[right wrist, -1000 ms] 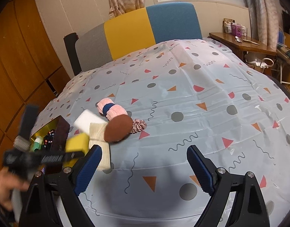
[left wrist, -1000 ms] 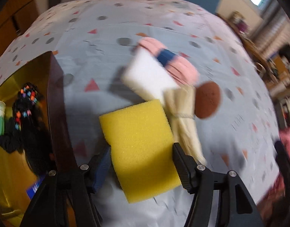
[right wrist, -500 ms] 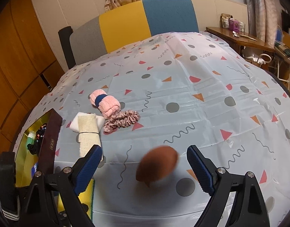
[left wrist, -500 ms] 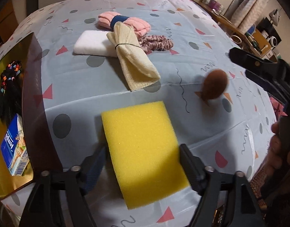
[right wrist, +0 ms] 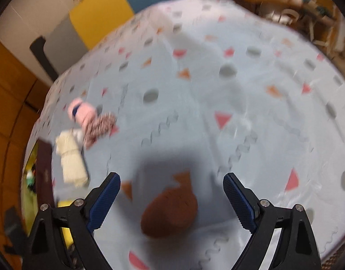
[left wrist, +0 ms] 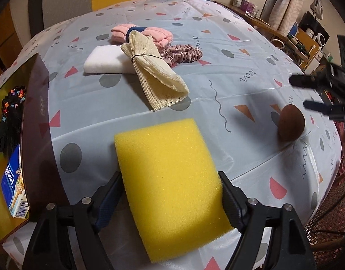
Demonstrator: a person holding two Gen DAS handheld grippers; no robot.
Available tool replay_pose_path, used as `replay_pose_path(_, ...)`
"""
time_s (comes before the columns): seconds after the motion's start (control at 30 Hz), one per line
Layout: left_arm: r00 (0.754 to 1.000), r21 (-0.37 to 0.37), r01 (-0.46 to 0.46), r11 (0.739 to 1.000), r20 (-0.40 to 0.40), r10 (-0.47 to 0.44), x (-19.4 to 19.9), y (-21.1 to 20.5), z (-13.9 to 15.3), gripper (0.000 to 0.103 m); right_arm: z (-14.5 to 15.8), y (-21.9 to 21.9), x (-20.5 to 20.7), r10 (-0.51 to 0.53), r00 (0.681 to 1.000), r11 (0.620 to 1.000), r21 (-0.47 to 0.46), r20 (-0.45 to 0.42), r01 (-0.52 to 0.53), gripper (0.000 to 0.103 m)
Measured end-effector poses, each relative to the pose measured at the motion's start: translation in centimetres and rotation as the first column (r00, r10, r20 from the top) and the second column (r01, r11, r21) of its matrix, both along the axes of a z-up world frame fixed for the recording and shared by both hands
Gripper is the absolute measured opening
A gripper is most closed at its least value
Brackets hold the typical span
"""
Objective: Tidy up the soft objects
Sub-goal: 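Lift the yellow sponge with the left tool while the right tool grasps the brown pad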
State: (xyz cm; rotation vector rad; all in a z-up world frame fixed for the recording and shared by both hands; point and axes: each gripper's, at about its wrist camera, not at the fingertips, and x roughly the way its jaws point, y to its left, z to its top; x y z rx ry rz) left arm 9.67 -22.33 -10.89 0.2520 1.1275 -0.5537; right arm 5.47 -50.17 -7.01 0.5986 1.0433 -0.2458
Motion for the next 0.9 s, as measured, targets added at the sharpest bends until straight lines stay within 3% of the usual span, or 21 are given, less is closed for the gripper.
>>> replay_pose_path(0.27, 1.000, -0.011, 0.003, 1.000, 0.014, -0.003, 0.0, -0.1, -0.2, 0.082, -0.9, 1.6, -0.4, 0.091, 0.994, 0.996, -0.015, -0.067, -0.092, 0.096)
replay_pose_path(0.33, 1.000, -0.013, -0.002, 1.000, 0.017, 0.002, 0.0, 0.0, -0.1, 0.082, -1.3, 2.4, -0.2, 0.116, 0.989, 0.993, -0.025, -0.088, -0.118, 0.079)
replay_pose_path(0.37, 1.000, -0.012, -0.003, 1.000, 0.020, 0.004, -0.1, 0.0, -0.1, 0.082, -1.5, 2.8, 0.0, 0.123, 0.987, 0.991, -0.046, -0.101, -0.129, 0.057)
replay_pose_path(0.4, 1.000, -0.010, -0.005, 1.000, 0.026, 0.006, -0.2, -0.1, -0.1, 0.082, -1.8, 3.2, 0.3, 0.143, 0.983, 0.987, -0.055, -0.111, -0.150, 0.049)
replay_pose_path(0.53, 0.999, -0.013, -0.004, 1.000, 0.048, 0.005, -0.5, -0.1, -0.2, 0.082, -2.0, 5.3, 1.0, 0.209, 0.973, 0.965, -0.138, -0.098, -0.222, 0.044)
replay_pose_path(0.67, 0.997, -0.021, -0.005, 1.000, 0.073, 0.006, -0.7, 0.2, 0.0, 0.077, -2.0, 5.6, 1.3, 0.208, 0.975, 0.958, -0.187, -0.078, -0.220, 0.041)
replay_pose_path(0.9, 0.995, -0.077, 0.033, 0.996, 0.099, -0.025, -2.1, 1.3, 1.7, 0.075, -2.5, 5.6, 1.5, 0.206, 0.975, 0.960, -0.179, -0.080, -0.217, 0.042)
